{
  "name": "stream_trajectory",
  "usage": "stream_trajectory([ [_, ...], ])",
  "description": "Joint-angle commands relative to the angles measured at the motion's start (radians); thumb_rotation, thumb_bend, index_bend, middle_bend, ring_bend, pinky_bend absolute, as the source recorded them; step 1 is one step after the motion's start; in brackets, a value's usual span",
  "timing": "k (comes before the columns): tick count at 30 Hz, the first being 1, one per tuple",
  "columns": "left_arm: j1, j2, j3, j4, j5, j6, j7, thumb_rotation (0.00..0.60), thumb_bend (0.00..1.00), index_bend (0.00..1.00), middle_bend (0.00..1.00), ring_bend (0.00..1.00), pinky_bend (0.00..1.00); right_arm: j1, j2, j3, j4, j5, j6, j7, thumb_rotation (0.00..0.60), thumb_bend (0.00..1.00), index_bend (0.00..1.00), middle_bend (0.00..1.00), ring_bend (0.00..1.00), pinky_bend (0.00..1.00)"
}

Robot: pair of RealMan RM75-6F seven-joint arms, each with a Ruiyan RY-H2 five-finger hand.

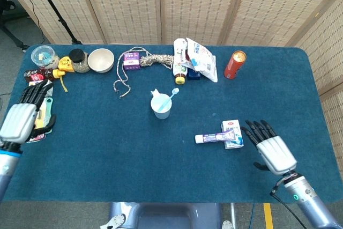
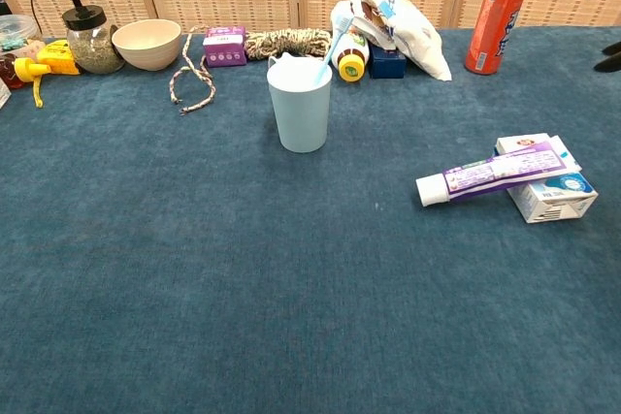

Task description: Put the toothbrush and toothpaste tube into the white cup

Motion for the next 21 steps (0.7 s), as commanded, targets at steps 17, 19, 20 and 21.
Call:
stream_trajectory([
  [17, 0.238, 0.001, 0.108, 0.113, 0.14, 0.225, -0.144, 0.6, 0.45, 0.0, 0.0, 0.0, 0.0, 0.225, -0.239, 0.086, 0.082, 0.194, -0.277, -0.168, 0.6, 0.0, 0.0, 0.0, 0.0, 0.0],
  [19, 0.238, 0.001, 0.106, 0.117, 0.143, 0.217, -0.148, 0.6, 0.45, 0.0, 0.0, 0.0, 0.0, 0.253, -0.273, 0.103, 0.126, 0.227, -0.301, -0.18, 0.6, 0.0, 0.0, 0.0, 0.0, 0.03],
  [20, 0.237, 0.002, 0.105, 0.118, 0.146, 0.214, -0.149, 0.6, 0.45, 0.0, 0.0, 0.0, 0.0, 0.264, -0.285, 0.108, 0.143, 0.245, -0.313, -0.187, 0.6, 0.0, 0.0, 0.01, 0.0, 0.06],
  [21, 0.237, 0.003, 0.104, 0.118, 0.147, 0.212, -0.151, 0.6, 0.45, 0.0, 0.0, 0.0, 0.0, 0.271, -0.293, 0.111, 0.153, 0.258, -0.32, -0.193, 0.6, 0.0, 0.0, 0.01, 0.0, 0.08],
])
